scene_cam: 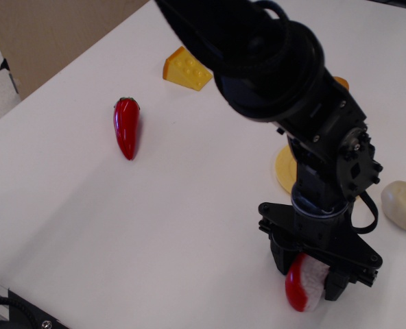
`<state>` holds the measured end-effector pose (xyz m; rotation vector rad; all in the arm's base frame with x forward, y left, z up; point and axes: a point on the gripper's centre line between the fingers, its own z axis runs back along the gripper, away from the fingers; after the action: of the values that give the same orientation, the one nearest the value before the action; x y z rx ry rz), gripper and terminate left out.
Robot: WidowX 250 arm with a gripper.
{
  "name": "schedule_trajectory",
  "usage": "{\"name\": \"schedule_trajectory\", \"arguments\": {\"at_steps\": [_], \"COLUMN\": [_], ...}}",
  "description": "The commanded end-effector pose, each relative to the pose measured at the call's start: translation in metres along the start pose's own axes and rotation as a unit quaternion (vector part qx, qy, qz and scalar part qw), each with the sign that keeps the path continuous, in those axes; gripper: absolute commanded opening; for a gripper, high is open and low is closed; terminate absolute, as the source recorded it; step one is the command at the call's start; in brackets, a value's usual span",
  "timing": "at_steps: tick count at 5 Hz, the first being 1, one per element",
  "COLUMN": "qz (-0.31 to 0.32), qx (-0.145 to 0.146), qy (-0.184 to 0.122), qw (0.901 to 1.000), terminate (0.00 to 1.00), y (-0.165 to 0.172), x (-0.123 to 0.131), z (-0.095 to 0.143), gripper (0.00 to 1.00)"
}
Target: Put sushi on plate
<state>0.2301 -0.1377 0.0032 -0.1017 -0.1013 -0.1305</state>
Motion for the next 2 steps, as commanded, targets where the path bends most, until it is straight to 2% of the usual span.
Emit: {"name": "schedule_trajectory", "arguments": {"at_steps": [1,2], "qz": [0.013,0.044], "qx": [0.006,0.021], "qy": [-0.018,-0.029], "qw": [0.9997,0.9984], "terminate": [0.00,0.00], "y": [0.016,0.038], "x": [-0.005,-0.006], "z": [0.028,0.052], "gripper": [0.00,0.00]}}
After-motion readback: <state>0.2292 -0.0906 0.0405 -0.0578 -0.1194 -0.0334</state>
